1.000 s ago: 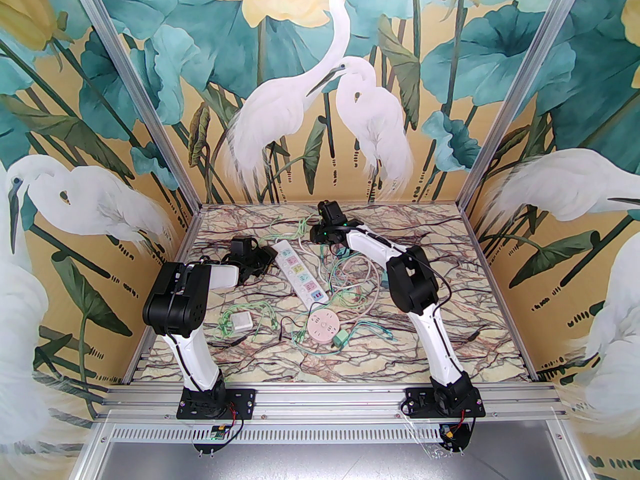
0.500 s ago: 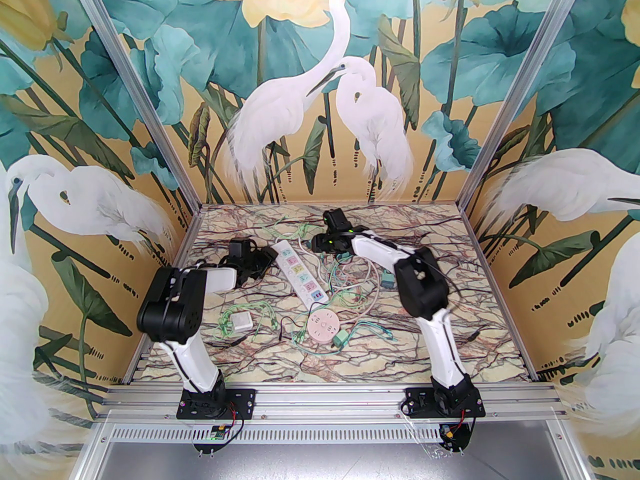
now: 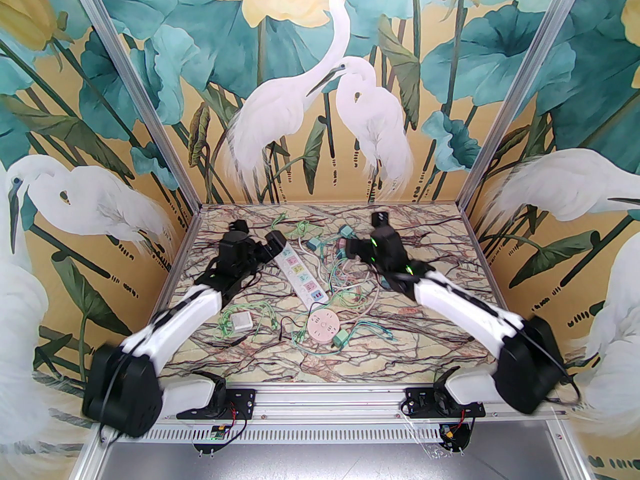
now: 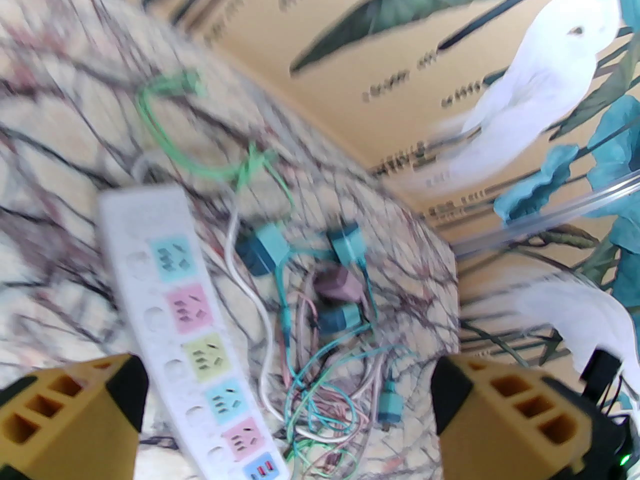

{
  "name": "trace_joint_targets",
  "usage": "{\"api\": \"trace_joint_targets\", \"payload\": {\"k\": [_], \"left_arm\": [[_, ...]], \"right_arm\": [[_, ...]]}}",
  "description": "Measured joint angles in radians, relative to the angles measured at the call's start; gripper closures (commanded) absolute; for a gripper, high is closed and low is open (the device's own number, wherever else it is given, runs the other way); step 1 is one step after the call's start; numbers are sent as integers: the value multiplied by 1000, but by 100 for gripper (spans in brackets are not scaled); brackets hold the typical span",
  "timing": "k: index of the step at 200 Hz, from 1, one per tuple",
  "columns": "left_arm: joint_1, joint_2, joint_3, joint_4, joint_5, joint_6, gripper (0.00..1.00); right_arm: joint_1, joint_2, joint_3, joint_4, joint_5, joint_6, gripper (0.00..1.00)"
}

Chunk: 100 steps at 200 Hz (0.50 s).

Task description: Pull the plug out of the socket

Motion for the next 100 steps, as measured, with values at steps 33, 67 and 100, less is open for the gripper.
{"api": "trace_joint_targets", "payload": {"k": [33,67,100], "left_arm": [[-5,-114,0,-161,-181,38,0],[-5,-141,2,-282,-333,97,1],[-5,-131,5,-298,-463,227,1]], "right_arm": [[-8,-162,-274,225,217,-115,1],[-85,-208,-438,410,347,-225,1],[-172,-204,-442,421,400,-243,1]]}}
